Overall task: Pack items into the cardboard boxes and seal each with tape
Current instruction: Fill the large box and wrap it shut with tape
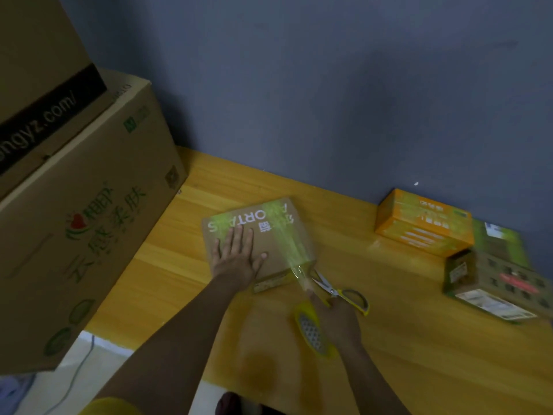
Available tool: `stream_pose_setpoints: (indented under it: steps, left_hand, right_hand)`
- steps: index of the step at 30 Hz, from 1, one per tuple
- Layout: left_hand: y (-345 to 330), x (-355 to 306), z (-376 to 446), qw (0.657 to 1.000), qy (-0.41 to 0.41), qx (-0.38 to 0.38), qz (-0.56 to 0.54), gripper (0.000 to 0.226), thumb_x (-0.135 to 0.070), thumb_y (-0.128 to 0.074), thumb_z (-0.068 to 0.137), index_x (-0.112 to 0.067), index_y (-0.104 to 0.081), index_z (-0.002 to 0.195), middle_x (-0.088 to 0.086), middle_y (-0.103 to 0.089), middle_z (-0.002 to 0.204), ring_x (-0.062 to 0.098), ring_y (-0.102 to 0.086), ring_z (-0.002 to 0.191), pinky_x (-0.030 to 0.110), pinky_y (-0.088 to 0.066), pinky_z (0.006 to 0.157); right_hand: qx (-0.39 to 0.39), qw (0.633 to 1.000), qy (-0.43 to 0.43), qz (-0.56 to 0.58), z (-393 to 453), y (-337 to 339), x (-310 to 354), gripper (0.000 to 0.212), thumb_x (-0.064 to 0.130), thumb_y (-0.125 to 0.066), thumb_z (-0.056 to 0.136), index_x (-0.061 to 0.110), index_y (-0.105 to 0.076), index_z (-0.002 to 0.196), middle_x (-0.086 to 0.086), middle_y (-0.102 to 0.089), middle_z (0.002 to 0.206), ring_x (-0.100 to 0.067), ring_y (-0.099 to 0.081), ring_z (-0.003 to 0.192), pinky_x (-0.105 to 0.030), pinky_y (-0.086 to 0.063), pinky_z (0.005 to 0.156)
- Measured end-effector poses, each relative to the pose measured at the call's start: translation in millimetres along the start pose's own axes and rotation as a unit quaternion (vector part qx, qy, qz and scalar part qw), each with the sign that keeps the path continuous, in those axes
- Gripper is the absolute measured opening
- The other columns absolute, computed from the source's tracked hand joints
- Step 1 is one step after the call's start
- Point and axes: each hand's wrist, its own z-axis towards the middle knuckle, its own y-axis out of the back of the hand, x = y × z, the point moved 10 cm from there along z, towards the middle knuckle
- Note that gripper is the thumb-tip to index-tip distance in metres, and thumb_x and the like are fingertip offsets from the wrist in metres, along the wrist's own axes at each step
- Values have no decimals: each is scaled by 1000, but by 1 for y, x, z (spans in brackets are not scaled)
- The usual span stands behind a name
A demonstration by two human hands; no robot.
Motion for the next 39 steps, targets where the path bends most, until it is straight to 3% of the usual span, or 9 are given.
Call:
stream_pose_setpoints:
  steps: [10, 13, 16, 19, 22, 24, 30, 34, 39]
  left_hand:
    - [-6, -29, -11, 992, -75, 67, 73, 117, -82, -41, 76, -19, 28, 146, 11, 38, 149, 38, 31, 139, 64, 12, 109]
    - [-11, -44, -22, 984, -113, 14, 138, 103, -69, -47, 85, -11, 5, 153, 23, 9, 158, 46, 4, 145, 70, -8, 110]
    - [-9, -40, -18, 982, -119, -6, 145, 97, -67, -72, 63, -9, -51, 137, 24, -49, 138, 47, -50, 123, 69, -42, 88]
    - [-8, -38, -18, 980, -131, -16, 151, 82, -67, -55, 70, -10, -60, 129, 20, -59, 129, 45, -59, 112, 66, -47, 81]
    - [-13, -38, -18, 977, -141, -16, 160, 82, -66, -57, 70, -10, -60, 129, 21, -59, 129, 46, -59, 112, 66, -47, 81]
    - [-12, -37, -18, 978, -134, -7, 158, 81, -67, -48, 76, -10, -58, 132, 22, -56, 132, 47, -57, 114, 67, -46, 83]
    - [13, -40, -12, 975, -137, -22, 172, 78, -63, -14, 92, -19, 2, 154, 13, -5, 161, 38, -12, 145, 52, -19, 114]
    - [39, -39, 1, 977, -151, 9, 151, 73, -59, -25, 97, -24, 3, 154, 7, -5, 161, 33, -14, 145, 43, -24, 114]
    - [83, -29, 29, 989, -123, 35, 74, 68, -62, -32, 96, -34, -8, 153, -6, -11, 161, 26, -22, 144, 38, -38, 105]
  right_hand:
    - [45, 997, -52, -44, 24, -25, 16, 57, 64, -44, 92, 16, -46, 62, 1, -42, 58, -15, -41, 50, -27, -27, 47]
    - [66, 997, -49, -13, 25, -22, 21, 56, 61, -47, 91, 18, -38, 56, 2, -32, 52, -13, -30, 43, -26, -22, 44]
    - [77, 996, -41, 3, 22, -22, 14, 57, 61, -48, 91, 18, -34, 55, 2, -28, 52, -14, -28, 42, -27, -24, 47]
    - [76, 996, -34, -9, 12, -22, 7, 58, 64, -44, 91, 19, -32, 58, 0, -27, 55, -15, -30, 46, -30, -27, 51]
    - [59, 998, -18, 21, 0, -17, 1, 54, 63, -45, 92, 17, -40, 64, 0, -34, 61, -12, -34, 51, -31, -30, 57]
    - [57, 997, -17, 40, -5, -13, -4, 59, 63, -47, 91, 7, -63, 99, -5, -53, 71, -15, -48, 60, -30, -35, 57]
    - [28, 997, 38, 67, -19, 28, 18, 69, 59, -49, 92, 7, -52, 136, -7, -63, 74, -15, -59, 63, -28, -42, 57]
    - [-8, 991, 89, 101, -23, 62, 48, 60, 58, -52, 91, 11, -59, 128, -3, -63, 114, -20, -59, 108, -29, -44, 84]
    - [-1, 973, 146, 179, -26, 100, 109, 37, 61, -56, 85, 25, -64, 83, 13, -62, 77, -14, -58, 76, -28, -39, 66]
